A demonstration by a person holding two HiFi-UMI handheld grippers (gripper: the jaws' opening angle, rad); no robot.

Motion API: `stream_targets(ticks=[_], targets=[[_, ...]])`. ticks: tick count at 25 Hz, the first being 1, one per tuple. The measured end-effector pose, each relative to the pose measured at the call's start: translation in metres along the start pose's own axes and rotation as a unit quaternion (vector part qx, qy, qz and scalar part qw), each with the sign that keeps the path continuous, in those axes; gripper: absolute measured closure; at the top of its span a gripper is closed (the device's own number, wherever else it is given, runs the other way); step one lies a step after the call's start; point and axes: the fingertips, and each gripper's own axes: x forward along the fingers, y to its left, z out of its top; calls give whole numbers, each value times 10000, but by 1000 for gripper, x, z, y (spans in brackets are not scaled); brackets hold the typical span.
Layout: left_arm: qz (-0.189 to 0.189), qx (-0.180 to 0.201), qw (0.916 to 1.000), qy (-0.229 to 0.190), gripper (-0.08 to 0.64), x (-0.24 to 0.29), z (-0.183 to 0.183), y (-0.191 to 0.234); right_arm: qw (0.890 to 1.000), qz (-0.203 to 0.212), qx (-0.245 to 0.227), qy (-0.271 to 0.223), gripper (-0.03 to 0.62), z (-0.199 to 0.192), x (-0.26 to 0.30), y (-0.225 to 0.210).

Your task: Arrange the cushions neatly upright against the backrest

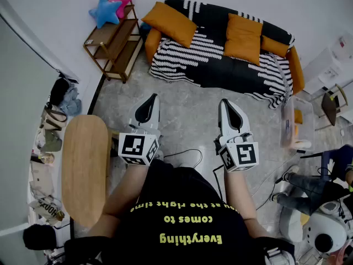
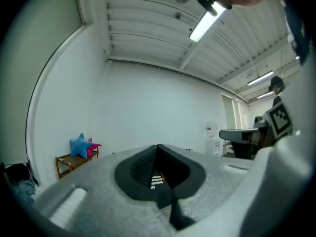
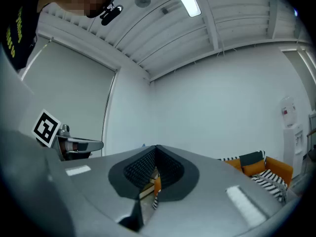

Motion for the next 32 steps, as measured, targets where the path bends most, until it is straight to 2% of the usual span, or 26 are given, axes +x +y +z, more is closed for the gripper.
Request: stream_targets(ticks=[6, 10, 18, 24, 28, 32], targets=[[-51, -41, 10000, -2, 560, -11, 3, -7, 10000, -3, 74, 59, 581, 3, -11, 9], [-72, -21, 10000, 3, 560, -13, 5, -11, 9996, 188, 117, -159, 581, 12, -14, 13], [-75, 56, 9999, -35, 560, -9, 12, 1, 9991, 278, 286, -150, 581, 10, 2, 20], [-68, -47, 9999, -63, 560, 19, 8, 37, 9990, 328, 293, -94, 581, 2, 40, 26], [-176, -154, 9997, -60, 560, 58, 3, 69, 9990, 226, 365, -120, 581, 0, 84, 20], [-308, -180, 9993, -128, 560, 111, 9, 108, 9998, 63, 196, 74, 581, -8, 146, 7]])
